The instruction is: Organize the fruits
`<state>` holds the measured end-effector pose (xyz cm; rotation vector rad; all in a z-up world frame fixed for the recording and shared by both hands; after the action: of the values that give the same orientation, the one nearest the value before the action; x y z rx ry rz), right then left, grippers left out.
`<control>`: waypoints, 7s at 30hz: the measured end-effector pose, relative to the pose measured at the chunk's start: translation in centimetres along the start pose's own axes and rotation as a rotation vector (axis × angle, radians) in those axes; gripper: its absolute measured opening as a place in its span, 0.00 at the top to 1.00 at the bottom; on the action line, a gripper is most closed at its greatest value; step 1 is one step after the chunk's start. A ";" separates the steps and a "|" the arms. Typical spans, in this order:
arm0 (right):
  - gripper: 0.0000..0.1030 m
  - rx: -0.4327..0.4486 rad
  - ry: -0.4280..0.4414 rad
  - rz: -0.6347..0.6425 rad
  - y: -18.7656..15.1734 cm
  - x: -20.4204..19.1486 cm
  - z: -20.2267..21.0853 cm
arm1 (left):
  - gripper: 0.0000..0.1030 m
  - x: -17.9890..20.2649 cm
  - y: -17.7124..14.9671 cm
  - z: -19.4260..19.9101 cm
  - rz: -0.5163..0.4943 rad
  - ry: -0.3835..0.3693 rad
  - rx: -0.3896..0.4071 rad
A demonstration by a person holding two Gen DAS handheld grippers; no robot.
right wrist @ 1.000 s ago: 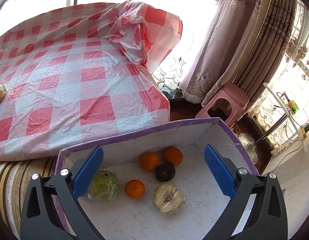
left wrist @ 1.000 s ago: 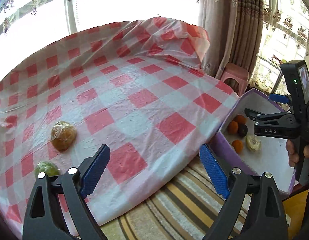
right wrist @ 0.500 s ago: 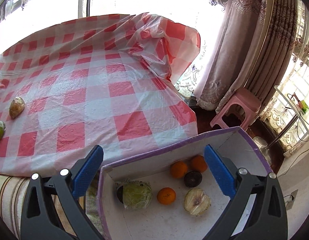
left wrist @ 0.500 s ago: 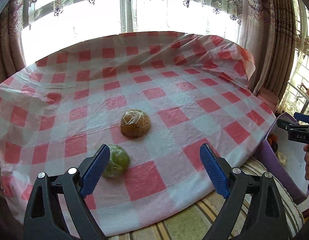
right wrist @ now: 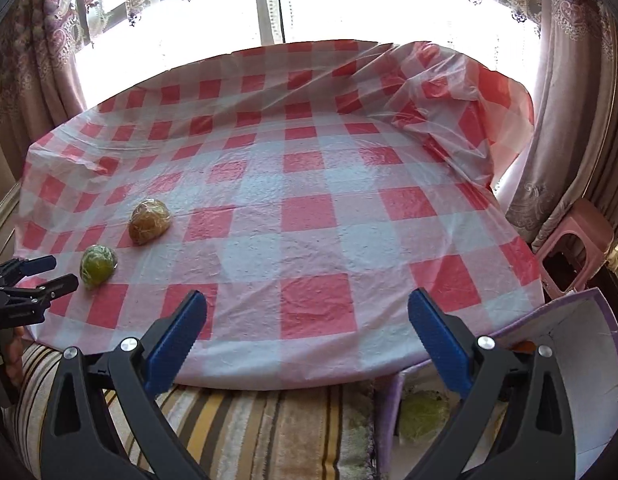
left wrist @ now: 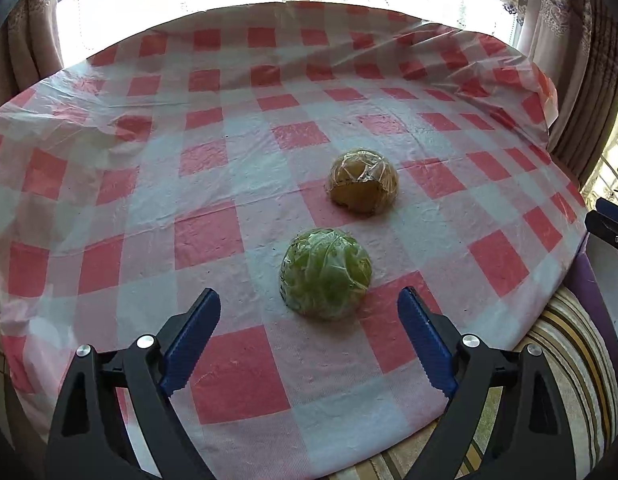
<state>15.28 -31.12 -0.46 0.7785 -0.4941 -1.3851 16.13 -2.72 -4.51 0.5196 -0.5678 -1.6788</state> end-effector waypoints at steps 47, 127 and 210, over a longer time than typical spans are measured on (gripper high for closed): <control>0.26 -0.176 0.158 0.277 3.2 -19.3 -16.1 | 0.45 -3.0 0.1 -2.5 0.093 0.048 0.033; 0.39 -0.110 -0.293 -0.233 -9.0 23.3 5.1 | 0.45 33.6 2.3 0.2 -0.521 -0.287 0.031; 0.18 -0.037 -0.607 -0.382 -14.2 24.0 14.3 | 0.04 38.3 -4.1 0.9 -0.233 -0.553 -0.111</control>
<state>-1.18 -57.53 -4.52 0.4188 -0.8137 -1.9933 5.82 -39.76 -7.48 0.0295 -0.8279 -2.0767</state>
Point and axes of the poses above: each gripper's, at about its wrist camera, not at the fingertips, and z roughly against the way its jaws point, x to its right, y to its top, the point moved 9 cm from there along -z, roughly the way its jaws point, and after that the axes turned 3 degrees about -z, right-handed, at the moved point
